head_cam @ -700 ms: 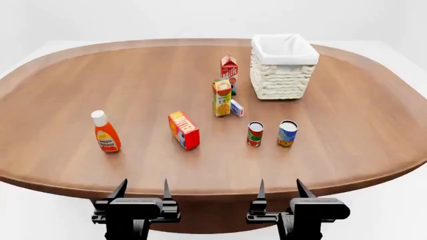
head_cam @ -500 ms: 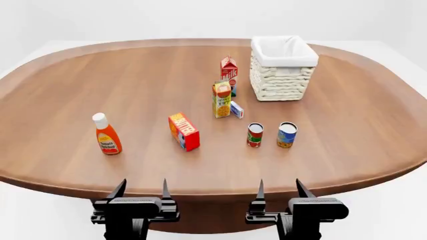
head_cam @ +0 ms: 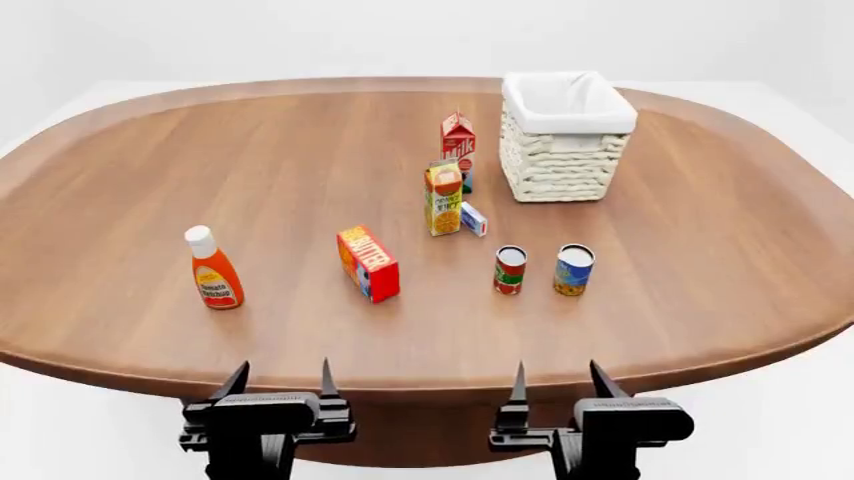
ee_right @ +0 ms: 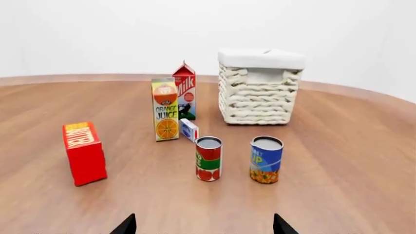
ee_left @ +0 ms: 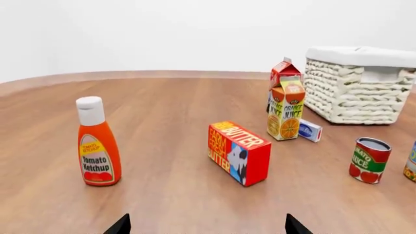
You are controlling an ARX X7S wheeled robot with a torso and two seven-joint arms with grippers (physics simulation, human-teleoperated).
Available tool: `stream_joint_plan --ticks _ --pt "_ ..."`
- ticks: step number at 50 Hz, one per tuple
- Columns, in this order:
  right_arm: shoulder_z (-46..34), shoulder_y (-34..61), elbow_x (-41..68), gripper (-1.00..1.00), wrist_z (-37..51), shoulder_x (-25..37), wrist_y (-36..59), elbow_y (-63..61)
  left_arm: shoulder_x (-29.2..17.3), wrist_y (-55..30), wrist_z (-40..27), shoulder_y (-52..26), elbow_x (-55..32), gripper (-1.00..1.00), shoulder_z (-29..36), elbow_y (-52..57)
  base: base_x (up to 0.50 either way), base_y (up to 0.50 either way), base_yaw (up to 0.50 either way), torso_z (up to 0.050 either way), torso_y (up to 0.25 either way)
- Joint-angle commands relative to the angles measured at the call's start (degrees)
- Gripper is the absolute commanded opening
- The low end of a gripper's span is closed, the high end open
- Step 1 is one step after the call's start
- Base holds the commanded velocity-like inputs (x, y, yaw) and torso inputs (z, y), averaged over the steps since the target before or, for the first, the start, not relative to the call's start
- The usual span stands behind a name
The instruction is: Pick up the cream cheese box and the butter, and put them in the basket.
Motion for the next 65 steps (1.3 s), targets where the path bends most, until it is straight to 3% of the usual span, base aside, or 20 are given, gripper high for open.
stream_joint_plan --ticks 1,8,11,19,23,36,65 --pt "0.0 0.1 -0.1 1.00 -0.1 -0.2 0.0 0.5 0.0 0.3 0.1 -0.1 0.4 1.00 0.1 -0.5 0.00 0.00 0.00 0.000 0.000" --pt "-0.1 0.1 0.9 1.00 0.8 0.7 0.7 -1.6 -0.8 0.5 -0.9 0.2 -0.3 1.00 0.2 1.3 0.00 0.00 0.00 0.000 0.000" --pt "2.4 0.6 1.7 1.00 2.8 1.5 0.5 -6.9 -1.9 1.9 -3.1 1.2 1.1 1.00 -1.1 7.4 0.00 0.00 0.00 0.000 0.000" --pt "12.7 0.5 3.8 1.00 7.7 5.2 -5.9 -24.5 -4.4 5.1 -11.0 3.6 3.3 1.00 -10.9 29.6 0.00 0.00 0.00 0.000 0.000" --pt "14.1 -0.3 4.0 1.00 8.2 5.7 -8.8 -27.6 -4.7 6.3 -13.6 3.9 2.7 1.00 -15.0 33.0 0.00 0.00 0.00 0.000 0.000" --pt "12.4 -1.7 3.7 1.00 7.0 7.5 -10.5 -32.6 -5.7 6.4 -15.7 3.9 1.1 1.00 -18.0 34.8 0.38 0.00 0.00 0.000 0.000" --pt "9.8 -2.1 3.2 1.00 7.4 8.7 -9.9 -33.5 -7.9 2.5 -15.5 2.2 1.6 1.00 -14.1 37.7 0.50 -0.01 0.00 0.000 0.000"
